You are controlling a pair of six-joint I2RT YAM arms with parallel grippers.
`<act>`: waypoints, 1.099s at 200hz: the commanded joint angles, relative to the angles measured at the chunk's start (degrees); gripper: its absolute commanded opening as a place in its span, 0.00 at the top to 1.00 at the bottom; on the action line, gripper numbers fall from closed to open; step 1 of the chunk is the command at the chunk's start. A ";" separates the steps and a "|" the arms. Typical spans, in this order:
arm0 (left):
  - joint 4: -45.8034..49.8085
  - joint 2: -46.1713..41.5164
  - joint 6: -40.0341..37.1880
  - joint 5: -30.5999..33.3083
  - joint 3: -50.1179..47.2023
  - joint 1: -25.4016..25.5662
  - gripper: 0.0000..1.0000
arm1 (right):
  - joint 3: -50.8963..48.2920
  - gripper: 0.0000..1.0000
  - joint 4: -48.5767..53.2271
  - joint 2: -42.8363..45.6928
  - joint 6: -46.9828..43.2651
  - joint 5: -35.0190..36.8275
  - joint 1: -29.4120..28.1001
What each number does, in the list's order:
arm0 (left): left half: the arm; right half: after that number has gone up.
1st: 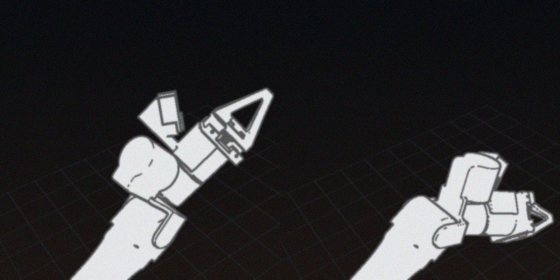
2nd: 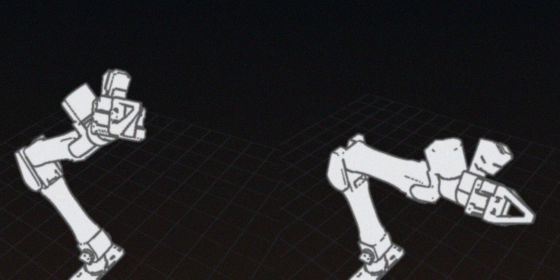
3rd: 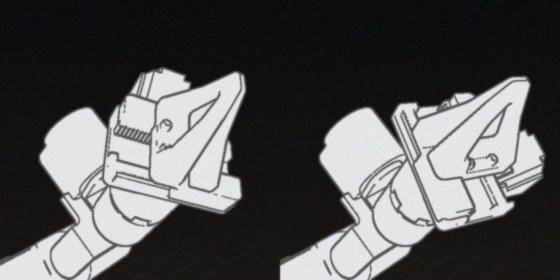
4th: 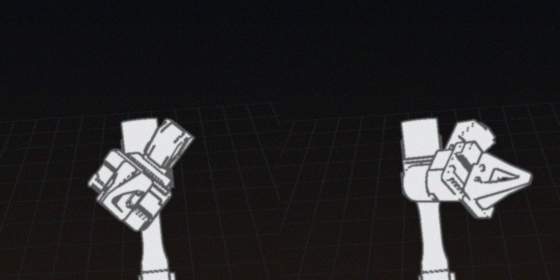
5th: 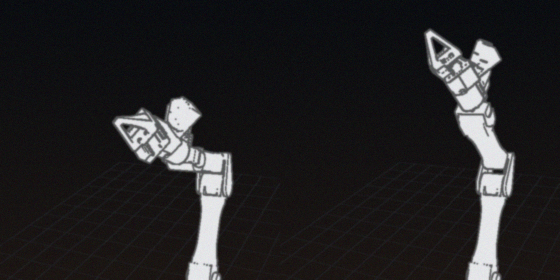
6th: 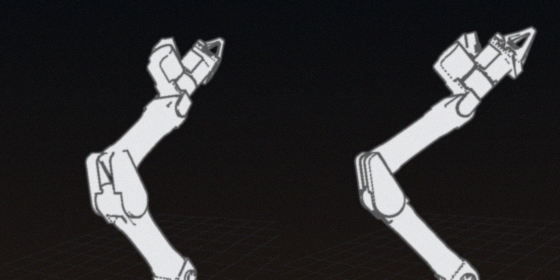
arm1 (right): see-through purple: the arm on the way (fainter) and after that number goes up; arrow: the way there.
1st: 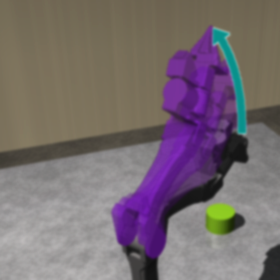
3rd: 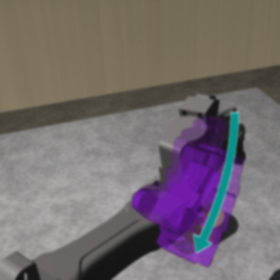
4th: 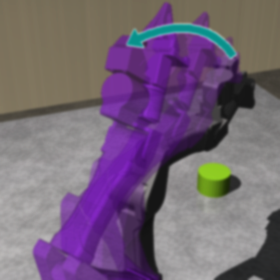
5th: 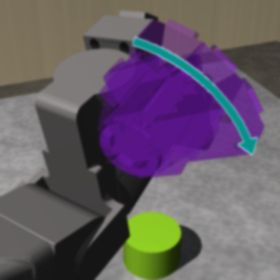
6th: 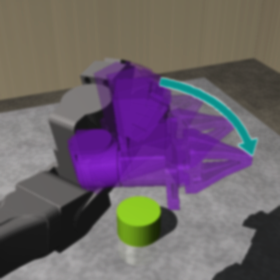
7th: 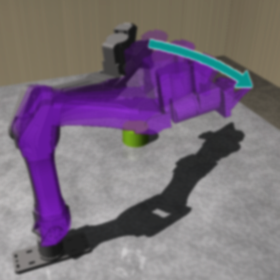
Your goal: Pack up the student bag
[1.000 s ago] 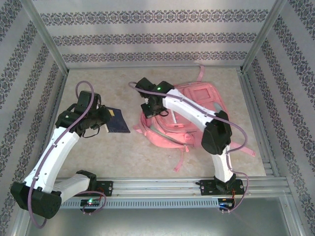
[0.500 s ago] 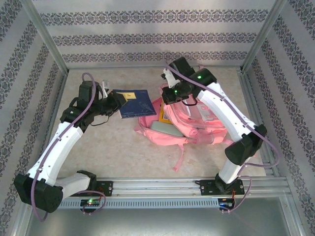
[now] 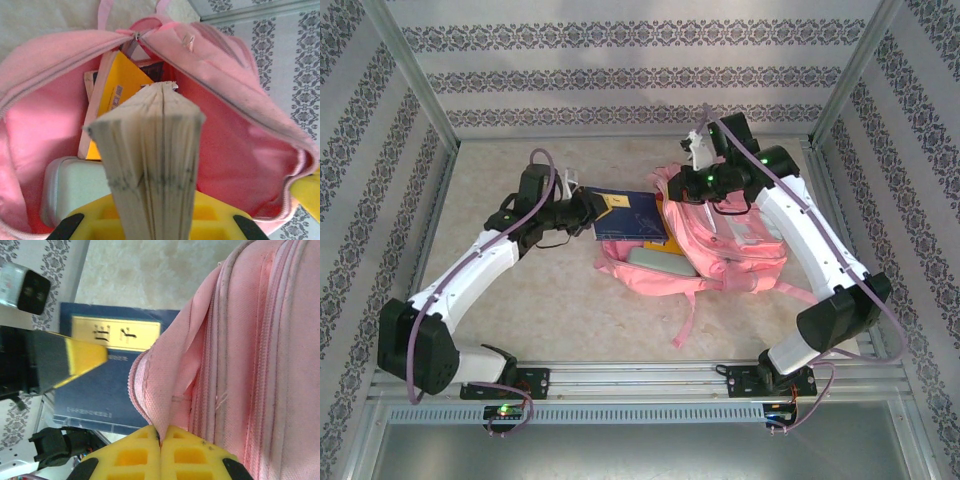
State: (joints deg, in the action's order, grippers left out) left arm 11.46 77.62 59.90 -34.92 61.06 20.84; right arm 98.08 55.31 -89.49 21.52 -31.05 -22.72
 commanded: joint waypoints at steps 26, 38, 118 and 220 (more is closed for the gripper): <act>-11.32 5.70 2.02 0.56 0.32 3.92 1.00 | 0.14 1.00 -7.69 4.08 2.73 -6.60 0.22; -13.44 7.25 2.10 1.57 0.29 4.51 1.00 | -0.13 1.00 -8.36 4.29 3.22 -6.99 0.16; -30.12 24.51 7.96 4.88 7.84 10.37 1.00 | -2.80 1.00 -13.68 4.59 6.89 -8.37 0.48; -43.58 42.68 16.50 7.41 17.02 16.27 0.99 | -7.76 1.00 -20.94 3.65 10.48 -9.95 0.07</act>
State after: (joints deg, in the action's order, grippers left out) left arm -25.76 117.56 74.30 -28.69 74.15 34.61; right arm 90.63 43.46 -88.47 30.04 -35.70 -22.24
